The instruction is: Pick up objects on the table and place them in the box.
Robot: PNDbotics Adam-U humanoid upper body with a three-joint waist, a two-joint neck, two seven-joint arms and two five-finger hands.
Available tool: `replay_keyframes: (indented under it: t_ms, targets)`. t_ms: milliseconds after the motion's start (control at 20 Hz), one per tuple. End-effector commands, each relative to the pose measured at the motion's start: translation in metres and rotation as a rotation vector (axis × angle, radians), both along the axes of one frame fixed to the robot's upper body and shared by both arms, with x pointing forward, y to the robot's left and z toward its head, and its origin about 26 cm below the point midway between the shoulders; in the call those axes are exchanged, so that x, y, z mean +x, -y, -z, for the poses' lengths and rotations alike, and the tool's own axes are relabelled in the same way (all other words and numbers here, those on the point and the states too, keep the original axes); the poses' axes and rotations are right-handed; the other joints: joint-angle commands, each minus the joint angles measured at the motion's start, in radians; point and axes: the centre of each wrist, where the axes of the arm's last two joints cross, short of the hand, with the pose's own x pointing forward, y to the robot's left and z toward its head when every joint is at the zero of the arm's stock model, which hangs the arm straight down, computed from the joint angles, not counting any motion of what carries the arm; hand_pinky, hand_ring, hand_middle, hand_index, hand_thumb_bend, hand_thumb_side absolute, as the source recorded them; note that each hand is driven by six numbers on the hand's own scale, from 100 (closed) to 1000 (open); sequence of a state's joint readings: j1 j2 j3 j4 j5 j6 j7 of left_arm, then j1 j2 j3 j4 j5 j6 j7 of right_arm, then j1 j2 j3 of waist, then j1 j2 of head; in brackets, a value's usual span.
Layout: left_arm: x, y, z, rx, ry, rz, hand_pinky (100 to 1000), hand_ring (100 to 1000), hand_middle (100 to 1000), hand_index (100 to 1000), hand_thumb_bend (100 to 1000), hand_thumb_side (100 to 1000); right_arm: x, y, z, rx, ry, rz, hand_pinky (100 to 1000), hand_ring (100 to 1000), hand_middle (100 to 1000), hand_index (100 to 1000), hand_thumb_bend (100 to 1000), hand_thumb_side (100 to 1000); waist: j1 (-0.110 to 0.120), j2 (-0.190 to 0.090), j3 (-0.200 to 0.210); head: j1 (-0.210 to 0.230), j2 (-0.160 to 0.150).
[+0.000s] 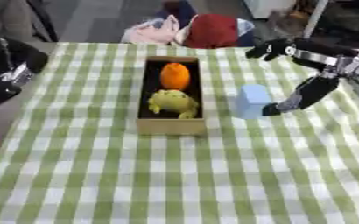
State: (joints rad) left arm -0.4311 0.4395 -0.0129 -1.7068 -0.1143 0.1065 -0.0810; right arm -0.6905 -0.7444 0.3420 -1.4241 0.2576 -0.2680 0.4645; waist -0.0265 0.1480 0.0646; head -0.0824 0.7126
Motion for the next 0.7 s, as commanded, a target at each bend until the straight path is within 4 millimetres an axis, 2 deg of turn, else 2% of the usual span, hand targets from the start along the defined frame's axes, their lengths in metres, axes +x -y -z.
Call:
replay_keyframes:
  t_ms: [50,400,700]
  targets:
    - [-0.002,-0.004,-0.008,0.000,0.024,-0.013,523,550,511,635,655,657,0.009,0.013,-0.005,-0.013,0.036,0.052,858,918,876,946,618,389,0.003,-0.012,0.003,-0.006,0.004]
    - [-0.003,-0.009,0.004,-0.021,-0.010,-0.045,521,547,507,635,654,659,0.023,0.028,0.011,-0.023,0.019,0.133,855,904,858,932,604,393,0.009,-0.010,0.011,-0.013,0.007]
    - [-0.004,-0.009,0.007,-0.032,-0.016,-0.051,521,546,506,635,651,662,0.027,0.030,0.020,-0.048,0.011,0.143,855,901,839,914,601,405,0.012,-0.010,0.011,-0.015,0.010]
